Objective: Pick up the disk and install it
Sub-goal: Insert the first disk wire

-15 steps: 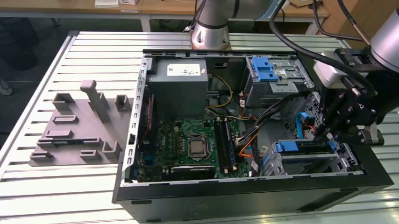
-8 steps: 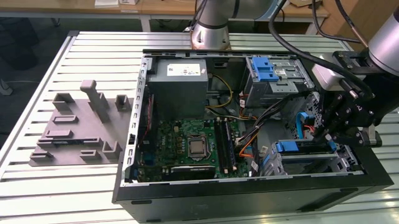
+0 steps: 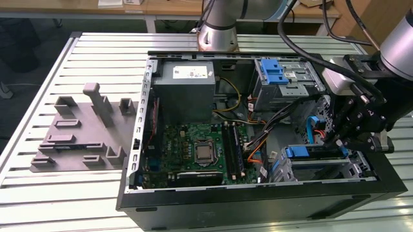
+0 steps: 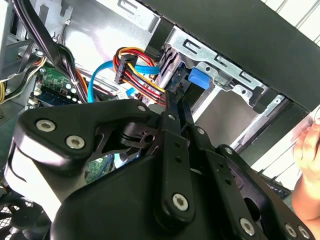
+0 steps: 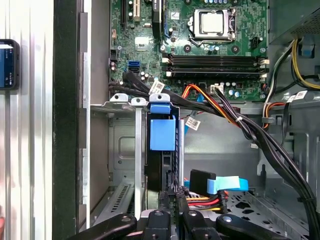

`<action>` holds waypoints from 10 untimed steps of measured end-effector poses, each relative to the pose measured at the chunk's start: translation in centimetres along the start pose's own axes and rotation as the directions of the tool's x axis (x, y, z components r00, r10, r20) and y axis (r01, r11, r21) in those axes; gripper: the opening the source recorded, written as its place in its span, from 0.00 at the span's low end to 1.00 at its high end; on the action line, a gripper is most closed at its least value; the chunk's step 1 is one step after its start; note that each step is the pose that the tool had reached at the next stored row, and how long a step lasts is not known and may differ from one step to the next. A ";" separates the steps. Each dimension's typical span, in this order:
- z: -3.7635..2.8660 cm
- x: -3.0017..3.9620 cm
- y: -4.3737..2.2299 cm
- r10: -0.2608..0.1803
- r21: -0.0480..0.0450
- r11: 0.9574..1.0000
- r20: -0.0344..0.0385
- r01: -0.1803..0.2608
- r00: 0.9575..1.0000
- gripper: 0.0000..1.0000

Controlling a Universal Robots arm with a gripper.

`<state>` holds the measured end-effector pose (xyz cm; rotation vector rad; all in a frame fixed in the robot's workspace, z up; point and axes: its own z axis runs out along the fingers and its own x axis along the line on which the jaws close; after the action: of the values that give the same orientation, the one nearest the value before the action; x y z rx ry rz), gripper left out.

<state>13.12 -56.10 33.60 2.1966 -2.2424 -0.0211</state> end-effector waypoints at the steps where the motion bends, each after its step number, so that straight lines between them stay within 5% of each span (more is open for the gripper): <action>1: 0.02 0.00 0.00 0.000 0.000 1.000 0.000 0.000 1.000 0.16; 10: 0.17 0.00 0.00 0.000 0.000 1.000 0.000 0.000 1.000 0.16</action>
<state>13.13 -56.10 33.43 2.1966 -2.2425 -0.0210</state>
